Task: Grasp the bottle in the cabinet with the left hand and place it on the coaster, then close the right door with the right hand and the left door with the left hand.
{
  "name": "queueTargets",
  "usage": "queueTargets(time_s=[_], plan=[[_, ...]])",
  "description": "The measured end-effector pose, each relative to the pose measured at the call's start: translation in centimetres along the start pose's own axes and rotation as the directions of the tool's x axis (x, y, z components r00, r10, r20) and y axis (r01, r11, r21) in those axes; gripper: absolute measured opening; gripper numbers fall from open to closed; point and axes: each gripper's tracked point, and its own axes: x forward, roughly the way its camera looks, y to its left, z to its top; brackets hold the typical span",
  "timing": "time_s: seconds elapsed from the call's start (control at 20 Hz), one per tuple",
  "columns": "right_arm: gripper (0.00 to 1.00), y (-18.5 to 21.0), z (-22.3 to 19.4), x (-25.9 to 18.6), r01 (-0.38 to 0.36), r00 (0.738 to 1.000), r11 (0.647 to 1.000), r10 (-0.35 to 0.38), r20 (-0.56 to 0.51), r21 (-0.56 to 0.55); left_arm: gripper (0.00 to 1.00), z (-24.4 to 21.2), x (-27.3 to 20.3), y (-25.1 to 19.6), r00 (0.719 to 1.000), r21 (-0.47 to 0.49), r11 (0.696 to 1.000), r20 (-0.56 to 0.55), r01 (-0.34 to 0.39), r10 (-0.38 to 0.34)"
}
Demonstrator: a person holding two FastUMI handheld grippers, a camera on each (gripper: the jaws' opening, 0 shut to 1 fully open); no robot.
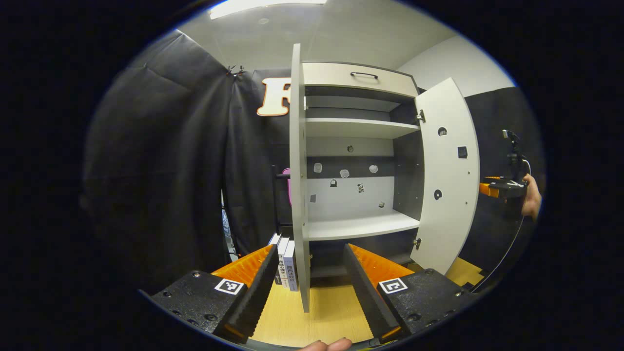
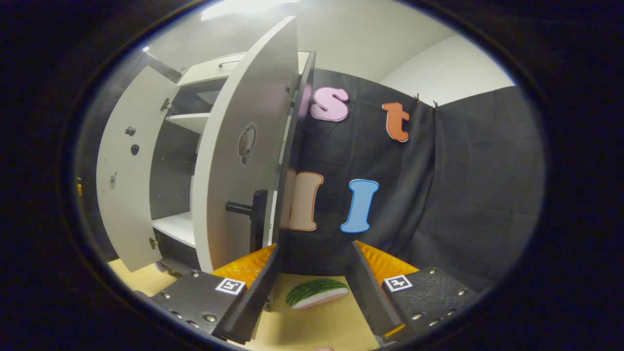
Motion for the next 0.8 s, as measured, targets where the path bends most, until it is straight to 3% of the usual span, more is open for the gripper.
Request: queueTargets(time_s=[0.3, 0.5, 0.6, 0.8], plan=[[0.88, 1.6, 0.1, -0.4, -0.007, 1.000, 1.000, 0.007, 0.006, 0.001, 0.89, 1.8, 0.6, -0.5, 0.999, -0.081, 0.996, 0.025, 0.045, -0.043], [0.88, 2.4, 0.3, -0.5, 0.004, 1.000, 1.000, -0.004, 0.003, 0.013, 0.90, 3.1, 1.3, -0.5, 0.997, -0.047, 0.997, 0.040, 0.063, -0.061], [0.88, 3.5, 0.3, -0.5, -0.021, 1.000, 1.000, 0.021, -0.001, 0.017, 0.91, 3.8, 1.3, -1.1, 0.995, -0.036, 0.995, 0.043, 0.088, -0.086], [0.88, 7.1, 0.8, -0.3, -0.096, 0.995, 0.995, 0.096, 0.004, 0.003, 0.93, 6.2, 1.5, 0.0, 0.992, -0.009, 0.998, 0.114, 0.055, -0.054]])
